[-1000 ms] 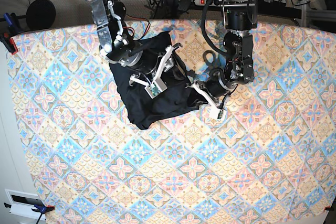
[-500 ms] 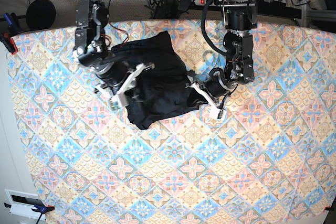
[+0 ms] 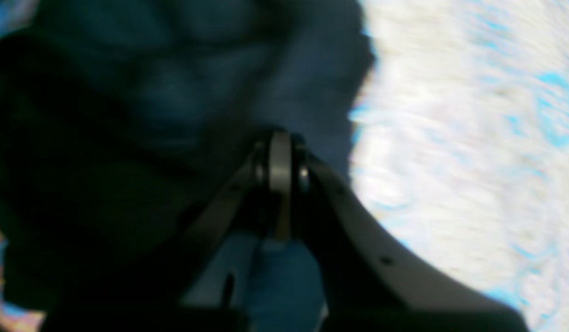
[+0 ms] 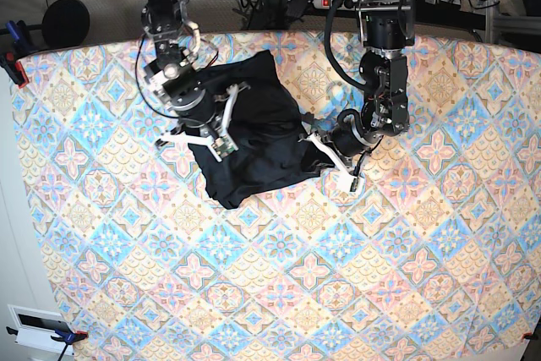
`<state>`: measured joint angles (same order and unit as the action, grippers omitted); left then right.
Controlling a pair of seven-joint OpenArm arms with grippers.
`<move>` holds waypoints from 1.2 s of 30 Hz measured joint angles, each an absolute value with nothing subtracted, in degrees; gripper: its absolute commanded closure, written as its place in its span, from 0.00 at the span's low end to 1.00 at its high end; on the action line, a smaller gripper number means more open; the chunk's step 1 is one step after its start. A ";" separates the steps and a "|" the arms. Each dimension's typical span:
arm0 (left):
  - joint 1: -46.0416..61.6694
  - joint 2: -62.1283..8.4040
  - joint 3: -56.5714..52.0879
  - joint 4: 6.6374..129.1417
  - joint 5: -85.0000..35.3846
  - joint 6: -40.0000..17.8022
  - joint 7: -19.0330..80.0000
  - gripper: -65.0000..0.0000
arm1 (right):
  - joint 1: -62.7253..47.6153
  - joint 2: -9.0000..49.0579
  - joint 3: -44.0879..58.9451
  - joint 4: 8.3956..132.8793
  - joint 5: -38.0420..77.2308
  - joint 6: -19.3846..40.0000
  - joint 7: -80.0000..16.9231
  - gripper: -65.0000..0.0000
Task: Layout the t-shirt on the table in an organized manner, then fold the t-shirt properly
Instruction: 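Press the right gripper onto the shirt bundle and tuck loose fabric under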
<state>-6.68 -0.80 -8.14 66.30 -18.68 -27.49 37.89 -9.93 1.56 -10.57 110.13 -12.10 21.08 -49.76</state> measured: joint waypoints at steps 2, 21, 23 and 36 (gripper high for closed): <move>-6.68 -0.80 -8.14 66.30 -18.68 -27.46 37.87 1.00 | -10.31 1.45 -11.46 110.13 -12.03 21.45 -50.11 1.00; -6.68 -0.80 -8.14 66.30 -18.68 -27.46 37.91 1.00 | -9.67 1.91 -6.59 107.79 -12.62 21.04 -51.86 1.00; -6.68 -0.80 -8.14 66.30 -18.68 -27.59 37.89 1.00 | -10.00 1.78 -6.79 107.15 -12.71 21.02 -51.96 1.00; -6.68 -0.80 -8.14 66.30 -18.68 -27.57 37.89 1.00 | -9.50 1.76 -14.31 107.18 -12.69 21.02 -51.90 1.00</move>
<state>-6.68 -0.80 -8.14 66.30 -18.68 -27.57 37.89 -9.50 1.76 -14.31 107.18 -12.69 21.02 -51.90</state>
